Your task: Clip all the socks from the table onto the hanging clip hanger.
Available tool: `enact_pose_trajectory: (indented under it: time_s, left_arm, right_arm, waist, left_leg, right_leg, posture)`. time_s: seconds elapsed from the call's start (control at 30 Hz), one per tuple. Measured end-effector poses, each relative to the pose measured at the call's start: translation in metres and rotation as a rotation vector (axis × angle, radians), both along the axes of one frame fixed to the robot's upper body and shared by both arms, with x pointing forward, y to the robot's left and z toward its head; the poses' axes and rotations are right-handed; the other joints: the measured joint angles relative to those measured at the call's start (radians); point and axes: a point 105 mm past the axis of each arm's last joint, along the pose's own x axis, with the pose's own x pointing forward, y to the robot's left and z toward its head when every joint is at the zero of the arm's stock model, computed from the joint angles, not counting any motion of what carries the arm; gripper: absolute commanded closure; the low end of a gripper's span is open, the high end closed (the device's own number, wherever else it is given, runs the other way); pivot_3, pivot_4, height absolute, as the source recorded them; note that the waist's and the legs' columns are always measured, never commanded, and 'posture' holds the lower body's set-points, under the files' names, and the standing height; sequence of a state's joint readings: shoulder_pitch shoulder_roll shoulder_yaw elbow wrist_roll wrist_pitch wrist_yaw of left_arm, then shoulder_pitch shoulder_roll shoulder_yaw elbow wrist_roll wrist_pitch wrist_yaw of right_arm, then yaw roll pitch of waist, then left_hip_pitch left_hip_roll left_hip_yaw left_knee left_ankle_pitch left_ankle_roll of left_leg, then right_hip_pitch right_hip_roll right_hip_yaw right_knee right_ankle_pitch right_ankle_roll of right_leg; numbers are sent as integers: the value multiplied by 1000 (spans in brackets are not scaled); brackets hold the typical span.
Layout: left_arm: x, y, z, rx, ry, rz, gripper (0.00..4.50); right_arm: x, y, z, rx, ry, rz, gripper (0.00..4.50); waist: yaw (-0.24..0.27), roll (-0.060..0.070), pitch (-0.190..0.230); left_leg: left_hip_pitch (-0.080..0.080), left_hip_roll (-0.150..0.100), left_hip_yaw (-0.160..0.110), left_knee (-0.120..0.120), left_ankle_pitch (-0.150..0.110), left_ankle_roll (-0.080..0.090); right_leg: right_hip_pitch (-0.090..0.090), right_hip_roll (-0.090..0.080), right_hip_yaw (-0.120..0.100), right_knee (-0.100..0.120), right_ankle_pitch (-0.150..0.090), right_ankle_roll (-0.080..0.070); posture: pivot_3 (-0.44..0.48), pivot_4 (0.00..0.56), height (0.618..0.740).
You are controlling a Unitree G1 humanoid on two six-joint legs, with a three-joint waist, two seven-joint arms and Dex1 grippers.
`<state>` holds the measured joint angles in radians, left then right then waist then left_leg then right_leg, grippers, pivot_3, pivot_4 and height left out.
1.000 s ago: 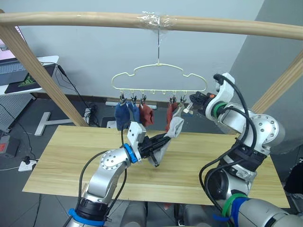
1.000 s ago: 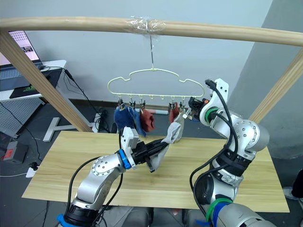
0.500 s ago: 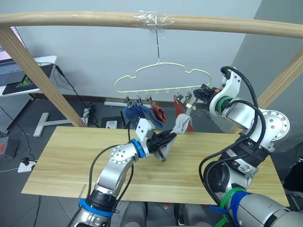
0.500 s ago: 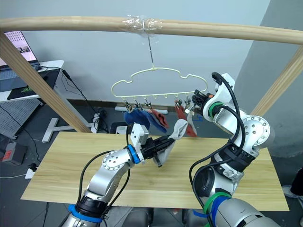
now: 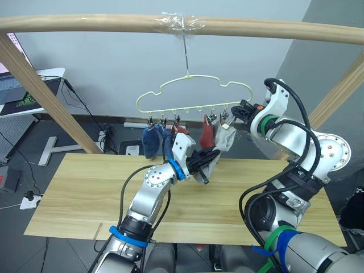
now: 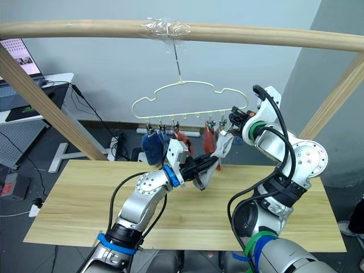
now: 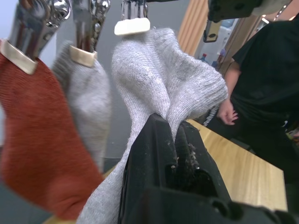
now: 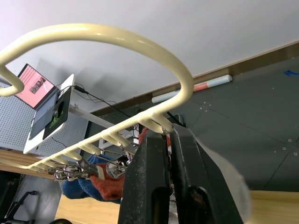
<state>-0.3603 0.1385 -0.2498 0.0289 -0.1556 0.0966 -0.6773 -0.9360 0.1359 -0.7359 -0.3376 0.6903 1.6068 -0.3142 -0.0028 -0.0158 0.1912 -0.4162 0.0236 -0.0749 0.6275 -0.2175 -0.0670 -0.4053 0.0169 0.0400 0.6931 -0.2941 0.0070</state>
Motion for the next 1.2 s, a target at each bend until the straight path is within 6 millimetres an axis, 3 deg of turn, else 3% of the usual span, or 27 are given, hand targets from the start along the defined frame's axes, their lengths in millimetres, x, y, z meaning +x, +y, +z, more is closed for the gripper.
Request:
enact_pose_trajectory:
  time_s: [0.2, 0.3, 0.5, 0.6, 0.77, 0.87, 0.93, 1.0, 1.13, 1.2]
  left_arm:
    - [3, -3, 2, -16, -2, 8, 4486]
    - [3, -3, 3, -16, -9, 7, 4500]
    - [2, -2, 0, -13, 1, 7, 4500]
    - [1, -4, 0, -28, 23, -4, 3657]
    - [-7, -8, -9, -51, 158, -49, 2147]
    - [-12, 0, -27, -22, 262, -49, 1179]
    - [-16, 22, -45, 22, 317, -10, 545]
    - [-16, 58, -61, 84, 358, 69, 15]
    - [-15, 113, -59, 162, 330, 140, 15]
    - [-20, 145, -55, 203, 328, 175, 15]
  right_arm:
    - [0, 1, -1, 6, 10, 4, 4500]
    - [0, 1, -1, 16, 13, 4, 3622]
    - [-1, 3, -2, 36, 14, 25, 1403]
    - [-2, 3, 1, 47, -5, 50, 315]
    - [-9, -3, 6, -25, -72, 125, 302]
    - [-21, -15, -6, -170, -96, 158, 302]
    - [-36, -29, -25, -341, -94, 186, 302]
    - [-45, -38, -41, -424, -82, 206, 302]
    - [-58, -49, -57, -481, -127, 241, 302]
    - [-75, -64, -73, -626, -165, 304, 302]
  waist:
    - [0, 0, 0]
    - [0, 0, 0]
    - [-4, 1, 1]
    - [-5, 1, 1]
    - [-5, 1, 1]
    - [-8, 1, 1]
    - [-10, 1, 1]
    - [-19, 1, 1]
    - [-27, 2, 1]
    - [-22, 1, 2]
  left_leg:
    - [-1, 0, 0, -1, 0, 0]
    - [-1, 0, 0, -1, 0, 0]
    - [-1, 0, 0, -2, 0, 0]
    - [-1, 0, 0, -2, 0, 0]
    - [-2, 0, 1, -2, 0, 0]
    - [-2, 0, 1, -3, -1, 1]
    - [-2, 2, 1, -4, -1, 1]
    - [-2, 3, 2, -5, -1, 2]
    - [-1, 5, 2, -5, -1, 2]
    - [-1, 5, 1, -6, -1, 1]
  right_leg:
    - [0, 0, 0, -2, 0, 0]
    - [0, 0, 0, -3, 0, 0]
    - [0, 1, 0, -4, 0, 0]
    - [0, 1, 0, -4, 0, 0]
    - [0, 1, 0, -5, 0, 0]
    - [0, 2, 0, -7, 0, 1]
    - [0, 4, 0, -10, 0, 1]
    - [-1, 5, 0, -11, 0, 0]
    - [-1, 5, 0, -11, 0, 0]
    - [0, 6, -1, -13, -1, 0]
  posture:
    - [50, 194, 740]
    - [52, 184, 740]
    - [52, 184, 740]
    - [55, 175, 740]
    - [55, 167, 740]
    - [59, 166, 740]
    - [59, 166, 740]
    - [65, 169, 740]
    - [93, 174, 740]
    - [93, 174, 740]
